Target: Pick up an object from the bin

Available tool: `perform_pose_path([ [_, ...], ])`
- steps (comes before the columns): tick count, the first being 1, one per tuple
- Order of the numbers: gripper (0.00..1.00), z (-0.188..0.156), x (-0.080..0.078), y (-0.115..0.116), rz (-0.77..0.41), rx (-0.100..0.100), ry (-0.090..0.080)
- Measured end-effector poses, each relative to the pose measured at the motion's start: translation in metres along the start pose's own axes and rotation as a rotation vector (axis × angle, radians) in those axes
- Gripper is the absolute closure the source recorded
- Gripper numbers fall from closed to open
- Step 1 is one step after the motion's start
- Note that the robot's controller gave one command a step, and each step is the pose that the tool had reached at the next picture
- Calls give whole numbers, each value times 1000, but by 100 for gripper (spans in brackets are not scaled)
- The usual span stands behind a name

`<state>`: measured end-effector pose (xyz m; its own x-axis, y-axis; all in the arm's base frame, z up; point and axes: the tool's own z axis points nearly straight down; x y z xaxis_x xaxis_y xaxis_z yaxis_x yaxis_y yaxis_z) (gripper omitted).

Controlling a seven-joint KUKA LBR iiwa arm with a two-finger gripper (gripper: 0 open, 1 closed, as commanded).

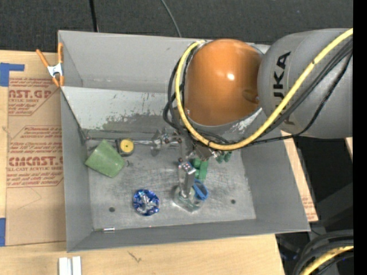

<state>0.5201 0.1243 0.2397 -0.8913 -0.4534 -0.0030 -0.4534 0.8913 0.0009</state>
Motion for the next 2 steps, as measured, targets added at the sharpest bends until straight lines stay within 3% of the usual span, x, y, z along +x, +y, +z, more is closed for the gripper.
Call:
perform_pose_path([
  [1, 0, 158, 34, -13, 126, -1, 10],
  [2, 0, 166, 16, 29, -125, 5, -10],
])
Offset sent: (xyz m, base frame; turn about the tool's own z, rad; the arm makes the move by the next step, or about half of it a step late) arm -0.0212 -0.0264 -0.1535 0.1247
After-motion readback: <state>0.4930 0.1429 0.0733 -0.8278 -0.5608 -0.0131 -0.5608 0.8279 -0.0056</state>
